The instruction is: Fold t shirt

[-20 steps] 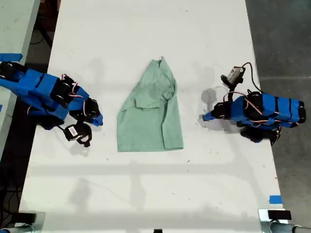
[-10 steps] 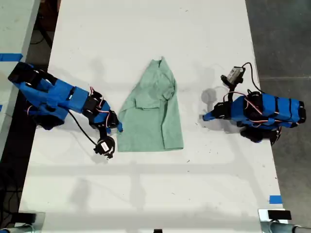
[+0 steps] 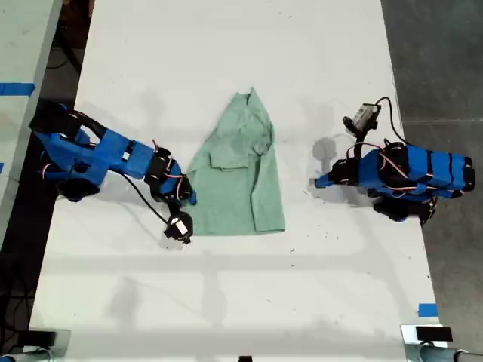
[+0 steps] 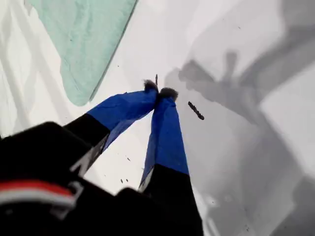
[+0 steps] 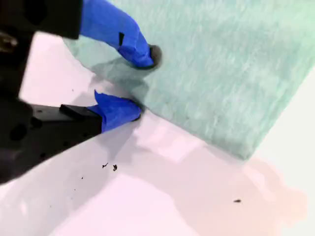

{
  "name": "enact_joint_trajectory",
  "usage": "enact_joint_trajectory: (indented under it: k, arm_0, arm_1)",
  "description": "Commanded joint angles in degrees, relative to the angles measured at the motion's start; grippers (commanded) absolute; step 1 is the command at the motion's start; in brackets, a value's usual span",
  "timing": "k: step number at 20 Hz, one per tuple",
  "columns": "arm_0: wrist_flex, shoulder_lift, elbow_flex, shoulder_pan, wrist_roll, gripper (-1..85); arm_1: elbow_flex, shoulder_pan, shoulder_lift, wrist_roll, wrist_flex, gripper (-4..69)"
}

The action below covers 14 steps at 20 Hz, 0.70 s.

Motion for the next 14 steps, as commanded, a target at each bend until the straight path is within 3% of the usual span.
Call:
enact_joint_trajectory:
  k: [1, 2, 5, 10, 14]
  arm_0:
    - [-2.55, -3.43, -2.29, -0.97, -0.26, 5.4]
    - [-2.64, -3.43, -2.29, -0.7, -0.62, 0.0]
    - [-0.7, -1.32, -2.29, -0.44, -0.7, 0.0]
    - [15.12, 16.08, -2.72, 1.32, -4.39, 0.0]
    - [19.25, 21.8, -10.28, 1.32, 0.7, 0.0]
  arm_1:
    - [3.25, -0.62, 0.88, 0.53, 0.09, 1.5]
    - [3.25, -0.7, 0.88, 0.53, 0.09, 1.5]
    - [3.25, -0.7, 0.88, 0.62, 0.09, 1.5]
    - [3.25, -0.62, 0.88, 0.53, 0.09, 1.5]
    - [3.25, -0.62, 0.88, 0.53, 0.09, 1.5]
